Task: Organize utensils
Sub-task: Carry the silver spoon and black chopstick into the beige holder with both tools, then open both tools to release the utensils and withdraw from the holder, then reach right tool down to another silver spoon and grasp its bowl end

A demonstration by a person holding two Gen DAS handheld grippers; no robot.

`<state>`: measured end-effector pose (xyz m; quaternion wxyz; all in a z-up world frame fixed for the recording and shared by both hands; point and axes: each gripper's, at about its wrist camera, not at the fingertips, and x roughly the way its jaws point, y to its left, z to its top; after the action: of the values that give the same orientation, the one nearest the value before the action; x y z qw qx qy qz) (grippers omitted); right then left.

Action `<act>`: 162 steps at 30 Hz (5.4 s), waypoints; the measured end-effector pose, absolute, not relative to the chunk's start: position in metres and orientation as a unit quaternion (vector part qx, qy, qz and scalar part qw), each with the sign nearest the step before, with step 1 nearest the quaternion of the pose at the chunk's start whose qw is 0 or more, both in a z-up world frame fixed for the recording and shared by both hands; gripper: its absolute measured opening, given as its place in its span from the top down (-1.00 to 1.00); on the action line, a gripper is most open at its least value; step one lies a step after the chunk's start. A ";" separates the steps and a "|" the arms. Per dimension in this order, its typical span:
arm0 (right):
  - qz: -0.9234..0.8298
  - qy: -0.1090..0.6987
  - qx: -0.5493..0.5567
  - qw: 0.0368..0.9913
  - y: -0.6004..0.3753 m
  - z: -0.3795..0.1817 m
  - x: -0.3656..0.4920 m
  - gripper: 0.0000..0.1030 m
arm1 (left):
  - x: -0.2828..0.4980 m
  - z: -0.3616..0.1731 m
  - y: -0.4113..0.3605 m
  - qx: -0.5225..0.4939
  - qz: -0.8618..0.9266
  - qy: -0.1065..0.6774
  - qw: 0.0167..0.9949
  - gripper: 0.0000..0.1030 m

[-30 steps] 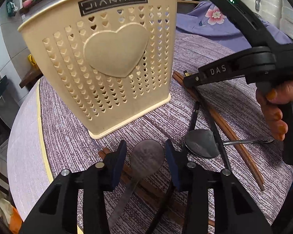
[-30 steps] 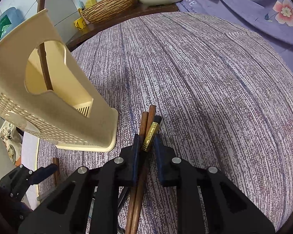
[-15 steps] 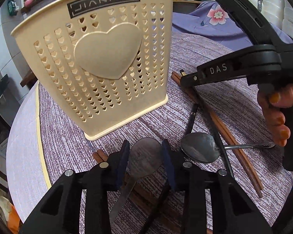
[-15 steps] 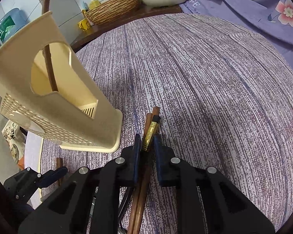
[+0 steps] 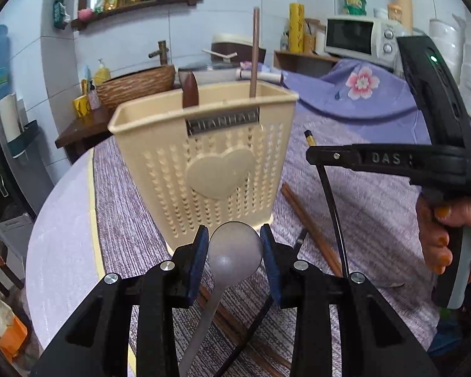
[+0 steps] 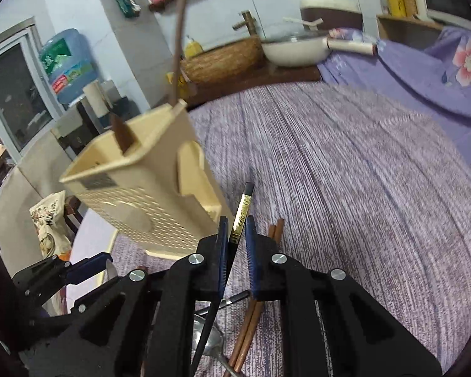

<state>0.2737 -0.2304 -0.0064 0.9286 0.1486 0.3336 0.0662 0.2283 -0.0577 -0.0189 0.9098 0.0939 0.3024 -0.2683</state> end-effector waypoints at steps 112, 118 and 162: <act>0.086 0.177 0.058 0.979 -0.212 0.102 0.257 -0.03 | 0.237 0.044 -0.004 -0.020 -0.163 0.218 0.962 -0.81; 0.127 0.221 0.024 0.967 -0.206 0.072 0.236 -0.03 | 0.224 0.018 0.001 0.008 -0.160 0.253 0.954 -0.83; 0.233 0.431 -0.102 0.866 -0.146 -0.091 0.241 0.25 | 0.218 -0.030 -0.011 0.048 -0.189 0.349 0.917 -0.59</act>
<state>0.2411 -0.1465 -0.0912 0.8657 -0.1018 0.4312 0.2331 0.2184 -0.0112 -0.0296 0.9168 0.0483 0.3488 -0.1886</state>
